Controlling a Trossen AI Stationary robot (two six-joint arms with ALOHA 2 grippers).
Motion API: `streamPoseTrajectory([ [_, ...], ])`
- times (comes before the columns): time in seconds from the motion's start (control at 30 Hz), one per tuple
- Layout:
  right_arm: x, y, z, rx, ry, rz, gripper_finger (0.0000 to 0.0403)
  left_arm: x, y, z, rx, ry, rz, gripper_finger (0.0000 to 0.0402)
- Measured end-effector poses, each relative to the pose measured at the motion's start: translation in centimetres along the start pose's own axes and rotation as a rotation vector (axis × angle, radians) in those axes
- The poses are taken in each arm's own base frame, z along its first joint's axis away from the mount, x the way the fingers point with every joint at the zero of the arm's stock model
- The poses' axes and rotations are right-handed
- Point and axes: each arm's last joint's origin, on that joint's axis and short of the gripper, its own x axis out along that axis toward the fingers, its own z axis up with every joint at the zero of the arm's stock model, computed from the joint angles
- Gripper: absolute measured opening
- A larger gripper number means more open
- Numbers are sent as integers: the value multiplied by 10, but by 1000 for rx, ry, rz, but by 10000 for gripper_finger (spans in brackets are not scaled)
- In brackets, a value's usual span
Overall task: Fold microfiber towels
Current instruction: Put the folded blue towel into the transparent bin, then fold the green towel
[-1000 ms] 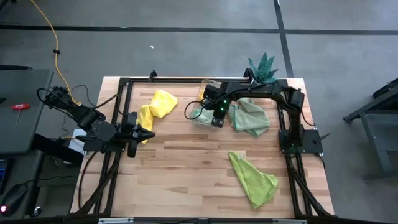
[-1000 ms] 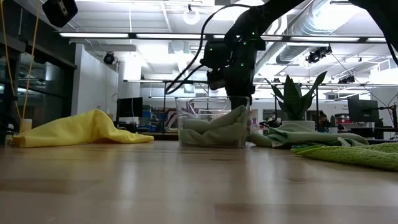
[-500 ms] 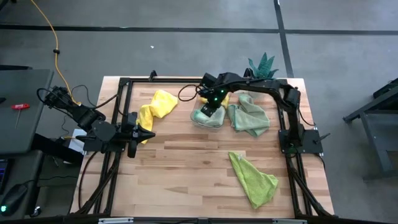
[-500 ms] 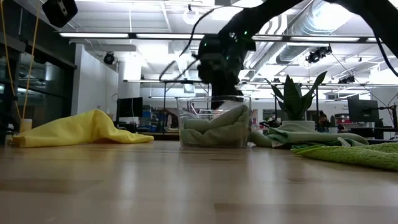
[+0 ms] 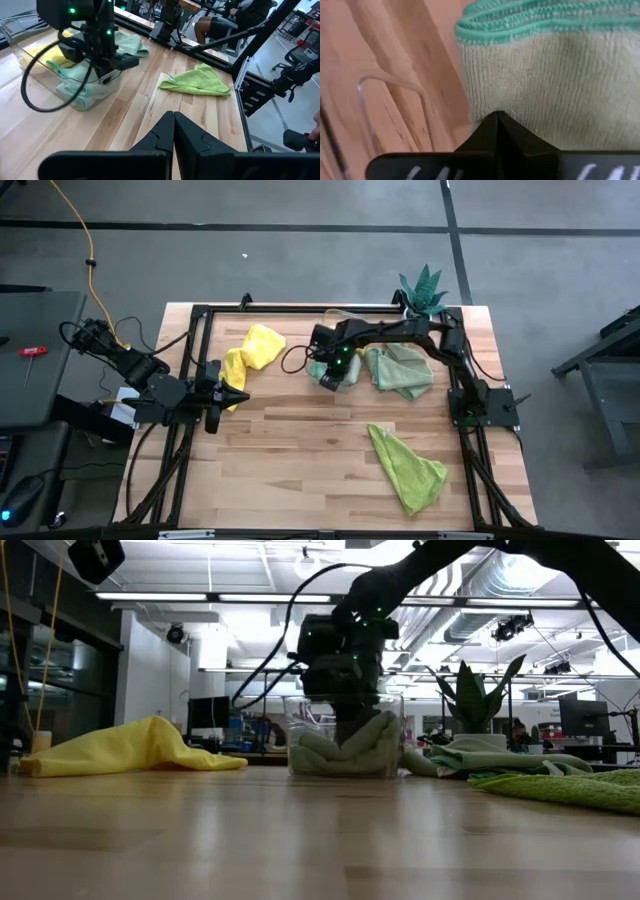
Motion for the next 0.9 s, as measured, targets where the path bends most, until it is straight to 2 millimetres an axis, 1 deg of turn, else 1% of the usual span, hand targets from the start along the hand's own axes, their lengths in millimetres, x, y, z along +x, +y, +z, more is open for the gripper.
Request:
streamPoseTrajectory([
  [0.17, 6, 1, -1, -49, 21, 7, 0, 0, 1, -1, 6, 8, 6, 0],
  [0.3, 5, 1, -1, -70, 26, 33, 0, 0, 1, -1, 8, 10, 7, 0],
  [0.37, 0, -2, -1, -55, 37, 35, 0, 0, 1, -1, 8, 10, 7, 0],
  [0.47, -12, -7, 4, -64, 30, 34, 0, 0, 1, -1, 8, 10, 7, 0],
  [0.6, -36, -9, 12, -108, 22, -18, 0, 0, 1, -1, 2, 10, 8, 0],
  [0.73, -63, -3, 16, -169, 21, -69, 0, 0, 1, -1, -10, 7, 11, 0],
  [0.83, -82, 5, 14, -237, -55, -69, 0, 0, 1, -1, -11, 0, 19, 0],
  [0.9, -93, 11, 9, -271, -130, -70, 0, 0, 1, -1, -10, 0, 20, 0],
])
